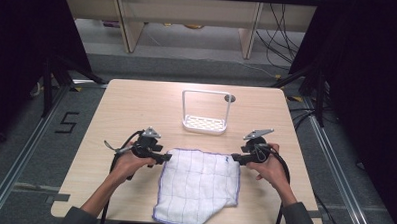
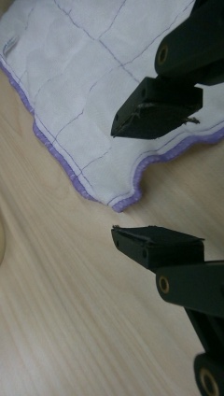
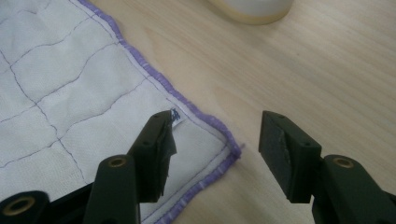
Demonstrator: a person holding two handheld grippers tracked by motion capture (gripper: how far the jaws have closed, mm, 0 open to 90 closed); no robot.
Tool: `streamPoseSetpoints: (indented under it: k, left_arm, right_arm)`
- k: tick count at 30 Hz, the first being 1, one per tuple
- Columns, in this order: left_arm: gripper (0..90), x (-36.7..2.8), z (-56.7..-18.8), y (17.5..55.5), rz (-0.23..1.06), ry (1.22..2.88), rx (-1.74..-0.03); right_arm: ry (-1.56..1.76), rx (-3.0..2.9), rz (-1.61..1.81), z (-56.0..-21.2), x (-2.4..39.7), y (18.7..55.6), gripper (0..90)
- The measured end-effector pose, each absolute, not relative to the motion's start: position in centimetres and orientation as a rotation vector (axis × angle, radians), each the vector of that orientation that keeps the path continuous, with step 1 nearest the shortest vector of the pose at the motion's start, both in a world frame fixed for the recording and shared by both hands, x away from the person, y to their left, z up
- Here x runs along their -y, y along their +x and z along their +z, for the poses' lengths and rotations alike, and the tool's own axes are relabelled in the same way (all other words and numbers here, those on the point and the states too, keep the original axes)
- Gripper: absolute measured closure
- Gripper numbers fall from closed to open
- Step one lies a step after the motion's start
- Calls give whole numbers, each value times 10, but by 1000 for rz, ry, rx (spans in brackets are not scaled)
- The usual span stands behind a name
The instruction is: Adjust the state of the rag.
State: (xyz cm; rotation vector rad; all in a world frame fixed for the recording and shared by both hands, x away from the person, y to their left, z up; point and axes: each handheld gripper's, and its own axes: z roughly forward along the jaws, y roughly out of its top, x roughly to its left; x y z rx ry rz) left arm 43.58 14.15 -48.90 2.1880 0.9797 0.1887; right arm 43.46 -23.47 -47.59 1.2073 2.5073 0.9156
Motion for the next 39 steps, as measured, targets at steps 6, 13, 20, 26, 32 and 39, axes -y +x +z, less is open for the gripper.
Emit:
streamPoseSetpoints:
  k: [6,13,20,26,32,39]
  left_arm:
    - [433,-126,-494,455,190,2248,-986]
    - [544,-114,-498,464,220,2348,-903]
    - [847,-111,-495,465,225,2372,-858]
    - [861,-115,-477,459,282,2325,-823]
    - [864,-123,-452,447,311,2272,-798]
    - [864,-131,-414,433,376,2234,-744]
  right_arm:
    - [1186,-2541,885,-482,235,442,474]
    - [1178,-2578,849,-489,232,447,624]
    - [1142,-2599,903,-490,231,449,872]
    - [1059,-2561,960,-469,232,444,890]
    - [1001,-2534,1025,-435,231,432,892]
    - [910,-2523,1103,-394,232,417,893]
